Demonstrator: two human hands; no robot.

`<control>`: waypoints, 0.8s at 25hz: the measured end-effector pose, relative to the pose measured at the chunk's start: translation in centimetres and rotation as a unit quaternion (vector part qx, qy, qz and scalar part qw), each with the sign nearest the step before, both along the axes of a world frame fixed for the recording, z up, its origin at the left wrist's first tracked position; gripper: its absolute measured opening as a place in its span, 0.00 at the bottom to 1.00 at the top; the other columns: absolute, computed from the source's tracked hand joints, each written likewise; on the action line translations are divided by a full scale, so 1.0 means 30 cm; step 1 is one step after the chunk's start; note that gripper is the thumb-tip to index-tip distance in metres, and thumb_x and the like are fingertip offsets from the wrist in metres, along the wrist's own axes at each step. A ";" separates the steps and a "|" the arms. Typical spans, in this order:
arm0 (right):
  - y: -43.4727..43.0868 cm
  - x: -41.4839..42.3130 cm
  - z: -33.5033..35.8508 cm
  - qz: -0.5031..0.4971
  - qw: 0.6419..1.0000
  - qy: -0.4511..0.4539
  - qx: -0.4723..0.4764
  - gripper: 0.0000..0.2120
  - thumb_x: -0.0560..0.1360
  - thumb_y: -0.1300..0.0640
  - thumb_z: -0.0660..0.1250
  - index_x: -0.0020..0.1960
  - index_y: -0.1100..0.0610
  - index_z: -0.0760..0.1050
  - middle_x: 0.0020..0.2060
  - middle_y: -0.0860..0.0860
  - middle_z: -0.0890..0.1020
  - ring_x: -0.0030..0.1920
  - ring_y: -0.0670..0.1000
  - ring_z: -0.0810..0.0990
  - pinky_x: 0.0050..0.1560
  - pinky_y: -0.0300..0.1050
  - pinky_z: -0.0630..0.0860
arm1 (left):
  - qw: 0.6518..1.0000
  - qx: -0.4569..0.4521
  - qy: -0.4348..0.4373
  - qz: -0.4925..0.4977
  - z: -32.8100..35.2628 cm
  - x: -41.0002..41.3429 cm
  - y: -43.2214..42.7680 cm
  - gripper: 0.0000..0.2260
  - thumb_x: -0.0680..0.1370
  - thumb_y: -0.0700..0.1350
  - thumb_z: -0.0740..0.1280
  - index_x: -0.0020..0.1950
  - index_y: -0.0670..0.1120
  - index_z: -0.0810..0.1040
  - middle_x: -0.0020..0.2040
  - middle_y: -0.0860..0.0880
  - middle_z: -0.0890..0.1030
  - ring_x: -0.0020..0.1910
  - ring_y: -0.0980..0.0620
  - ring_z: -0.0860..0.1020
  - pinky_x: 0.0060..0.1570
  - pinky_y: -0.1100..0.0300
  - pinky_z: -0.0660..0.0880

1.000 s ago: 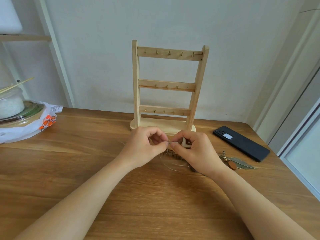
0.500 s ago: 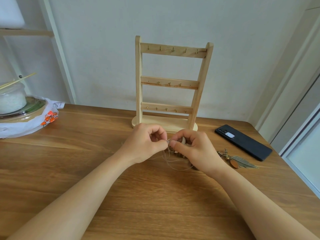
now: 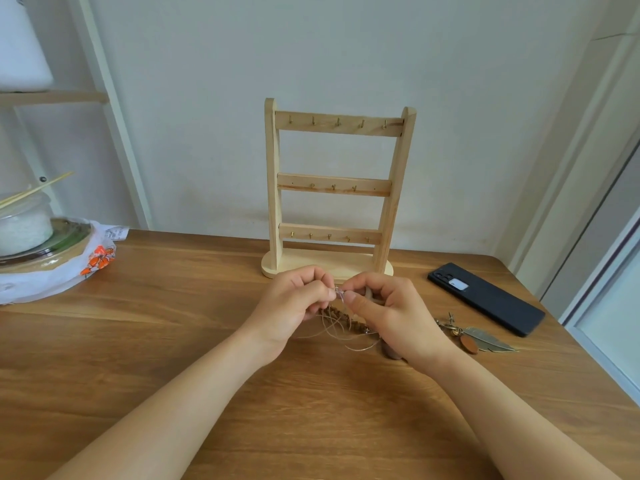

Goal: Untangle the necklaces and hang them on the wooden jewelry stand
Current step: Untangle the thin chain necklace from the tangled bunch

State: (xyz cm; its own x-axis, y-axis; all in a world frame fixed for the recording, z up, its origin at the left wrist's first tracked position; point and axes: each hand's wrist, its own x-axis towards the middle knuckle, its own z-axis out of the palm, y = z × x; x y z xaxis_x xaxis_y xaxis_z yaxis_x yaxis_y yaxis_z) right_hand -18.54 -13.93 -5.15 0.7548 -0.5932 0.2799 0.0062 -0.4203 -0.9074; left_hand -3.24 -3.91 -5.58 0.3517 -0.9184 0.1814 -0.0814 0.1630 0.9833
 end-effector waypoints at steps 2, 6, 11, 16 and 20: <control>-0.004 0.000 0.001 -0.012 1.000 0.006 -0.006 0.05 0.80 0.60 0.68 0.49 0.60 0.82 0.27 0.51 0.70 0.24 0.43 0.63 0.26 0.33 0.62 | 0.999 0.003 -0.033 0.005 -0.002 -0.002 -0.004 0.08 0.74 0.38 0.66 0.35 0.47 0.76 0.29 0.53 0.70 0.30 0.57 0.67 0.32 0.68 0.65; -0.005 0.003 -0.005 -0.031 0.999 0.014 -0.027 0.04 0.79 0.60 0.69 0.47 0.58 0.82 0.29 0.52 0.73 0.24 0.42 0.65 0.27 0.34 0.64 | 0.996 0.019 -0.075 0.042 -0.008 0.001 -0.009 0.11 0.78 0.34 0.63 0.36 0.45 0.74 0.30 0.52 0.68 0.30 0.56 0.65 0.32 0.66 0.63; -0.004 0.009 -0.008 0.008 0.996 0.049 -0.069 0.05 0.79 0.60 0.69 0.46 0.58 0.83 0.30 0.57 0.78 0.29 0.51 0.70 0.34 0.41 0.69 | 0.999 0.036 0.010 0.035 -0.010 -0.013 -0.009 0.15 0.76 0.35 0.61 0.33 0.51 0.74 0.30 0.54 0.68 0.31 0.57 0.66 0.30 0.65 0.62; -0.017 -0.008 0.002 -0.029 0.999 0.025 -0.028 0.05 0.79 0.61 0.69 0.47 0.59 0.83 0.27 0.51 0.73 0.22 0.43 0.64 0.23 0.35 0.62 | 0.992 0.081 -0.101 -0.006 -0.017 -0.002 -0.013 0.11 0.78 0.36 0.60 0.37 0.46 0.70 0.30 0.53 0.67 0.30 0.58 0.65 0.31 0.66 0.62; -0.015 -0.011 0.000 -0.022 0.998 0.040 -0.034 0.05 0.79 0.63 0.68 0.48 0.61 0.82 0.25 0.44 0.75 0.19 0.43 0.67 0.21 0.31 0.63 | 0.993 0.053 -0.107 0.020 -0.021 0.009 -0.008 0.05 0.71 0.45 0.63 0.36 0.46 0.73 0.32 0.51 0.72 0.32 0.58 0.69 0.31 0.68 0.66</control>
State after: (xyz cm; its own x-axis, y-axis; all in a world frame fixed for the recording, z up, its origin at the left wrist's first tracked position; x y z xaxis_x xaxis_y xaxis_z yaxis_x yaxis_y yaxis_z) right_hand -18.87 -14.37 -5.15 0.7496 -0.6085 0.2606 -0.0850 -0.4789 -0.8737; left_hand -2.96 -4.15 -6.22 0.3529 -0.9219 0.1596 -0.2948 0.0523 0.9541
